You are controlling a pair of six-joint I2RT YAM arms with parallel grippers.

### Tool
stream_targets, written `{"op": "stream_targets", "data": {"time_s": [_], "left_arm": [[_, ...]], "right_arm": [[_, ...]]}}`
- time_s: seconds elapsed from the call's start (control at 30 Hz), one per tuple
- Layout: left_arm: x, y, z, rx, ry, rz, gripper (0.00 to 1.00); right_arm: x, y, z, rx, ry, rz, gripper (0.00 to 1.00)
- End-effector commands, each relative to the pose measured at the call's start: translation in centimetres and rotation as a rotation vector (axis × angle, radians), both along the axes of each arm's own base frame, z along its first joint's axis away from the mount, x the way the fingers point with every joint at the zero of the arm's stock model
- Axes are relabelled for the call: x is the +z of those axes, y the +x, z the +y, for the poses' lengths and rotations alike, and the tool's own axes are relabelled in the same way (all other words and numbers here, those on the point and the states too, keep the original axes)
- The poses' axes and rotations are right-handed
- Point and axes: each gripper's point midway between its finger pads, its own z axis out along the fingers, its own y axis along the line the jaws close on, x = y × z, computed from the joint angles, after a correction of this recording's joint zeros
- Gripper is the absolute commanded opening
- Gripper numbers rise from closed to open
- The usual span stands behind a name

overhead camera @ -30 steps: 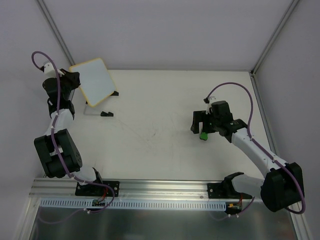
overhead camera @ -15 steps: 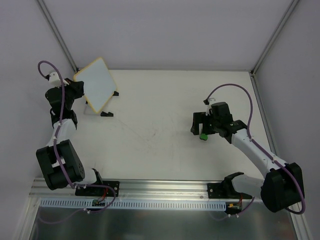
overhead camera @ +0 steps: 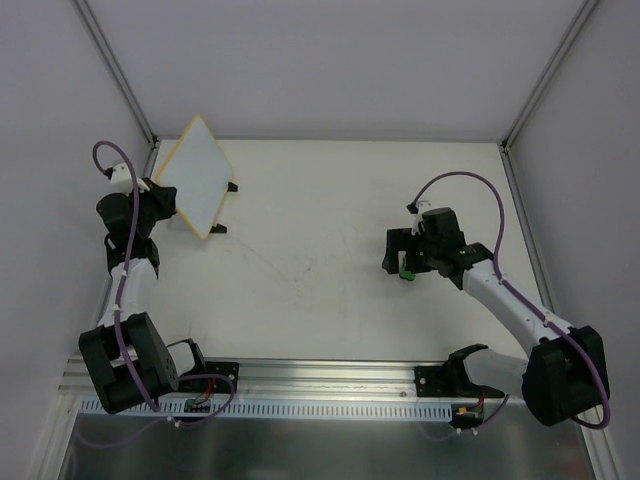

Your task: Erase the whiteboard

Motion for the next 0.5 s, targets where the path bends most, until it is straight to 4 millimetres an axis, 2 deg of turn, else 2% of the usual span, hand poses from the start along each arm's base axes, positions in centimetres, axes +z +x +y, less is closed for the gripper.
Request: {"op": "stream_targets", "data": {"time_s": [0.0, 0.2, 0.47], "left_arm": [[-2.7, -1.4, 0.0, -0.006, 0.063, 0.097, 0.00], [-4.7, -1.5, 1.3, 0.035, 0.123, 0.169, 0.00], [-6.1, -1.4, 2.5, 0.063, 0.175, 0.225, 0.00]], "right_arm": [[1.3, 0.1, 0.2, 0.016, 0.024, -0.044, 0.99], [1.6, -0.1, 0.0, 0.019, 0.027, -0.062, 0.99], [1.4, -0.8, 0.0, 0.027, 0.037, -0.058, 0.99]]}}
